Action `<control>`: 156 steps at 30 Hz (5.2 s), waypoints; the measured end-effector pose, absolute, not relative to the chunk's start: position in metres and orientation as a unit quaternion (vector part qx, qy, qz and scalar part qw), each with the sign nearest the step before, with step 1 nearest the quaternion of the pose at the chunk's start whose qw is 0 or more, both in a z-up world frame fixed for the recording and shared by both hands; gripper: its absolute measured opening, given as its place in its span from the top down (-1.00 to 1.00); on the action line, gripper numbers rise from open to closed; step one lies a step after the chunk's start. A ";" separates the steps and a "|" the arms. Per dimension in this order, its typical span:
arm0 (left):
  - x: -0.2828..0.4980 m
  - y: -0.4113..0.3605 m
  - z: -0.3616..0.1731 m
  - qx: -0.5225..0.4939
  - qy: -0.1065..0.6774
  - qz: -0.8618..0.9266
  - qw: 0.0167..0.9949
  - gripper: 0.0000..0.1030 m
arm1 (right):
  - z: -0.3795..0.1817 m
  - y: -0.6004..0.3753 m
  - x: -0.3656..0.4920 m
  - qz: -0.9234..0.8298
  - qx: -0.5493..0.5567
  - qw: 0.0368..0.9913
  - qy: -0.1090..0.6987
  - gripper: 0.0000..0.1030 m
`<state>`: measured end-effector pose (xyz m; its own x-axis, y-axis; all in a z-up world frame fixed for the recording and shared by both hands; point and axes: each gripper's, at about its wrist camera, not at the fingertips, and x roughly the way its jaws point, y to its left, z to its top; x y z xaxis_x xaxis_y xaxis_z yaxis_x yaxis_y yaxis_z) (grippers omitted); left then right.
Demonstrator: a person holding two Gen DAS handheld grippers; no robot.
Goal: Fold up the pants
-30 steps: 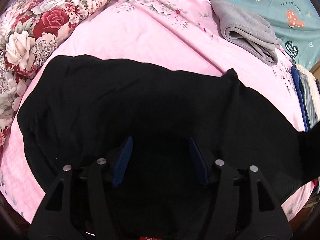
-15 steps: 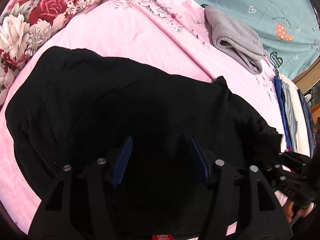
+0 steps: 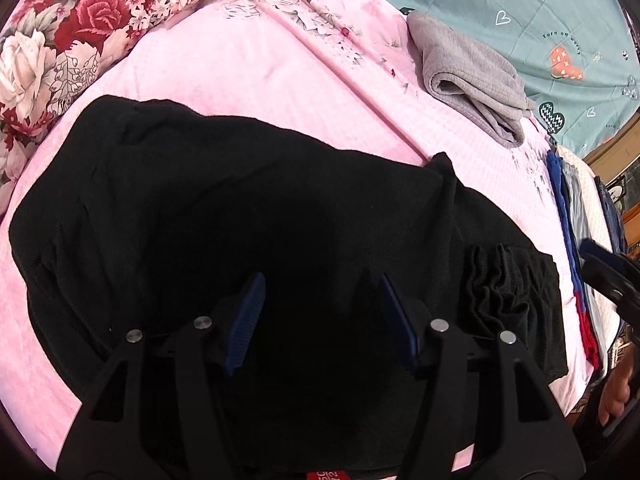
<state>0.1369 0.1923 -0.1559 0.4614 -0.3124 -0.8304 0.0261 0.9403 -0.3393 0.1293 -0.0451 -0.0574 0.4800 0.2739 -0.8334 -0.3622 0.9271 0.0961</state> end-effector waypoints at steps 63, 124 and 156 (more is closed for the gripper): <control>0.098 0.301 -0.124 -0.342 0.404 -0.017 0.848 0.66 | -0.092 -0.239 0.010 0.066 0.202 0.828 0.519 -0.13; 0.040 -0.056 -0.047 -0.016 0.388 -0.354 0.851 -0.77 | -0.104 -0.334 -0.007 0.067 0.264 0.831 0.485 0.17; 0.049 0.040 -0.145 -0.098 0.509 -0.288 0.805 0.11 | -0.135 -0.015 0.242 0.081 -0.198 0.796 0.566 -0.12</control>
